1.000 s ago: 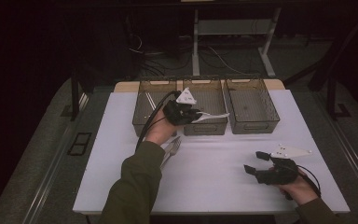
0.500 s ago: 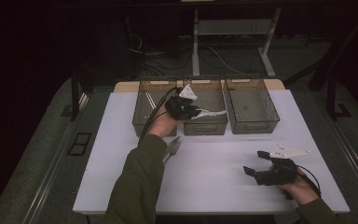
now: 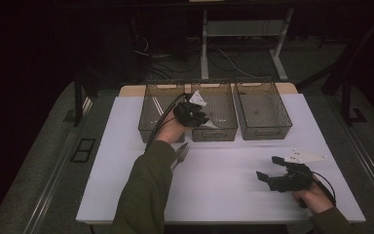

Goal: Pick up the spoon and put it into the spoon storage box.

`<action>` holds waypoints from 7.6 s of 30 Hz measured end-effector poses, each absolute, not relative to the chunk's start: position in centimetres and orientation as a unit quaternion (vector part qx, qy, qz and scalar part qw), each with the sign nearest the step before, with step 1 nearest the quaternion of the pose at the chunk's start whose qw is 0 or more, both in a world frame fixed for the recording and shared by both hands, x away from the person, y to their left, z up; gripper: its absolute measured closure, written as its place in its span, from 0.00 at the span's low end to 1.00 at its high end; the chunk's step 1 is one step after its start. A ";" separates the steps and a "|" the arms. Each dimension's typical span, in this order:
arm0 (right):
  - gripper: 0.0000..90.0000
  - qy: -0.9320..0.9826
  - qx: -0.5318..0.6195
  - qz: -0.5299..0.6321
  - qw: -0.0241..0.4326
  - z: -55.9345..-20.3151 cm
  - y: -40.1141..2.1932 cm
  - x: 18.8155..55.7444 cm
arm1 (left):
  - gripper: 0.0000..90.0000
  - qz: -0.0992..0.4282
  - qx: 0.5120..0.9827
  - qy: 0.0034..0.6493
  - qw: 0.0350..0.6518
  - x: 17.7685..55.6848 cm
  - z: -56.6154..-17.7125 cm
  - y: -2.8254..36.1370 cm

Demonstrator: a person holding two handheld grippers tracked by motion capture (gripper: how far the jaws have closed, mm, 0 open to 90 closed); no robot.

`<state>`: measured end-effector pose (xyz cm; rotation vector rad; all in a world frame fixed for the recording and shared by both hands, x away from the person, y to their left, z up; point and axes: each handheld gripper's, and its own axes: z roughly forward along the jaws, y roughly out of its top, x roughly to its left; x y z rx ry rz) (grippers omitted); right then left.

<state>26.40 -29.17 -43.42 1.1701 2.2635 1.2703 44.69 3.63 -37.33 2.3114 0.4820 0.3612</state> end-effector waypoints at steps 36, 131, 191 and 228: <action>0.16 0.791 0.403 0.437 0.146 -43.6 -29.1 26.4 | 0.31 0.092 0.864 0.200 0.453 37.9 -34.1 7.0; 0.16 0.793 0.402 0.432 0.152 -43.6 -29.1 26.4 | 0.88 0.120 0.852 0.390 0.327 28.7 -44.2 16.0; 0.16 0.763 0.393 0.500 0.117 -40.5 -28.7 26.3 | 0.88 0.106 0.819 0.242 0.509 28.9 -36.9 8.1; 0.85 0.742 0.357 0.567 0.031 -36.7 -22.1 30.9 | 0.88 0.131 0.826 0.225 0.500 29.6 -38.7 1.1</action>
